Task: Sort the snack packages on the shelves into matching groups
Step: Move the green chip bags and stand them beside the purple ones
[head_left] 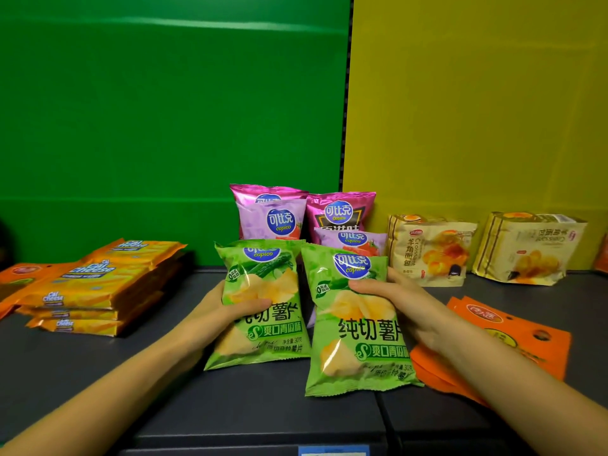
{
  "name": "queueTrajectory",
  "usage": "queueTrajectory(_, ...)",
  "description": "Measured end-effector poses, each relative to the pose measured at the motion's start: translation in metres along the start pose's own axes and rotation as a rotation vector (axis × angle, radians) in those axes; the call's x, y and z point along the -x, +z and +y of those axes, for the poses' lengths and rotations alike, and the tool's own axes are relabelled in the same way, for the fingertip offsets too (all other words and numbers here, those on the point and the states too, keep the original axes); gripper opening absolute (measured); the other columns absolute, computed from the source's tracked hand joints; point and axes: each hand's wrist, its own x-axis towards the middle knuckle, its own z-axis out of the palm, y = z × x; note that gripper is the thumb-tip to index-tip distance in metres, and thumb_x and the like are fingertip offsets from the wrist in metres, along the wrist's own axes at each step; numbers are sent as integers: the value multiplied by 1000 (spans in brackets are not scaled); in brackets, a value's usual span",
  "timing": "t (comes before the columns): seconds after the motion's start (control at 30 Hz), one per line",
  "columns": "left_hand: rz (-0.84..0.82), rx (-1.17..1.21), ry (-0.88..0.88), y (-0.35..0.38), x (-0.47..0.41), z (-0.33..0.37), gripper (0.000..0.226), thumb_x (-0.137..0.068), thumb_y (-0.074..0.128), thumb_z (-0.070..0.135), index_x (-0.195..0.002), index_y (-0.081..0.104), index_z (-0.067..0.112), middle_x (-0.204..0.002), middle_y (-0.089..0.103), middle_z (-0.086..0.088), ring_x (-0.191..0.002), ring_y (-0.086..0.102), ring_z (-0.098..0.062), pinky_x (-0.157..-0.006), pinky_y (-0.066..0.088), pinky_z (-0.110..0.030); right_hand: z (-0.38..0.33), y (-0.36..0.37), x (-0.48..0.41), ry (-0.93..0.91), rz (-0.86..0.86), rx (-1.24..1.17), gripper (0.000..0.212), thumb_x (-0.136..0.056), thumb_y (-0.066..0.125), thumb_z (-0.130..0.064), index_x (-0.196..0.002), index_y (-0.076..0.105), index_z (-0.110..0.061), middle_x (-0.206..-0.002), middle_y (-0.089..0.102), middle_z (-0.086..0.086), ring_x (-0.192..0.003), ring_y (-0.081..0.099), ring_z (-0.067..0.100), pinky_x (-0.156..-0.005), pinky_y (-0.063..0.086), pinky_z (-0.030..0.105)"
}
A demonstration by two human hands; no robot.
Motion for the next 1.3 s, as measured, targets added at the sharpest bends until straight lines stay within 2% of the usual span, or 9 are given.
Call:
queueTrajectory(0.13, 46, 21, 0, -14, -10, -13, 67, -54, 86, 42, -113, 62, 20, -112, 71, -9, -104, 67, -28, -96, 49, -51, 5, 2, -2, -26, 58, 13, 73, -45, 85, -28, -114, 62, -19, -99, 76, 10, -90, 72, 31, -86, 55, 48)
queueTrajectory(0.23, 38, 64, -29, -17, -12, -16, 63, -56, 85, 38, -111, 64, 18, -111, 71, -11, -104, 67, -30, -96, 49, -52, 6, 4, -3, -26, 63, 10, 76, -47, 88, -26, -117, 59, -21, -100, 75, 9, -90, 72, 32, -86, 55, 50)
queueTrajectory(0.43, -60, 151, 50, -2, 2, 0, 80, -40, 90, 33, -113, 62, 17, -105, 74, -9, -94, 71, -27, -75, 59, -34, 7, 5, -2, -139, 108, -74, 48, -71, 76, -11, -112, 54, -26, -101, 74, 6, -78, 72, 25, -67, 60, 37)
queueTrajectory(0.57, -37, 153, 115, 3, 2, 1, 89, -35, 92, 39, -116, 60, 21, -108, 73, -4, -98, 70, -25, -80, 58, -34, 5, 8, -6, -248, 154, -38, 45, -72, 75, -12, -103, 52, -35, -98, 73, -6, -80, 72, 13, -76, 59, 33)
queueTrajectory(0.73, 44, 138, 171, 3, -3, 0, 93, -35, 93, 36, -119, 57, 19, -113, 71, -6, -104, 68, -27, -94, 50, -47, -1, 5, -13, -361, 207, 65, 61, -72, 77, -18, -121, 44, -34, -113, 66, -10, -104, 64, 7, -95, 51, 34)
queueTrajectory(0.9, 76, 147, 207, -8, -1, 2, 98, -26, 94, 37, -116, 58, 19, -108, 73, -6, -98, 70, -26, -79, 58, -34, -4, 3, -12, -402, 229, 180, 68, -60, 79, -44, -116, 41, -40, -120, 62, -12, -108, 59, 4, -99, 48, 38)
queueTrajectory(1.07, -19, 177, 224, -11, 4, 9, 94, -24, 94, 35, -110, 60, 19, -100, 76, -4, -87, 73, -20, -65, 57, -24, -4, 11, -10, -385, 290, 349, 123, -49, 68, -74, -147, 10, -28, -149, 39, -3, -136, 39, 18, -112, 34, 46)
queueTrajectory(1.17, 5, 128, 224, 1, 1, 5, 96, -26, 93, 41, -113, 58, 20, -103, 75, -1, -93, 71, -18, -72, 57, -26, -3, 19, -11, -350, 272, 387, 120, -72, 63, -59, -147, -21, -20, -160, 13, -2, -146, 18, 19, -118, 21, 42)
queueTrajectory(1.3, 86, 61, 253, 5, -5, 2, 101, -32, 90, 48, -121, 52, 20, -115, 70, -5, -106, 67, -22, -93, 52, -41, -6, 20, -14, -316, 248, 401, 114, -80, 60, -50, -145, -27, -15, -160, 11, -2, -145, 19, 18, -118, 21, 39)
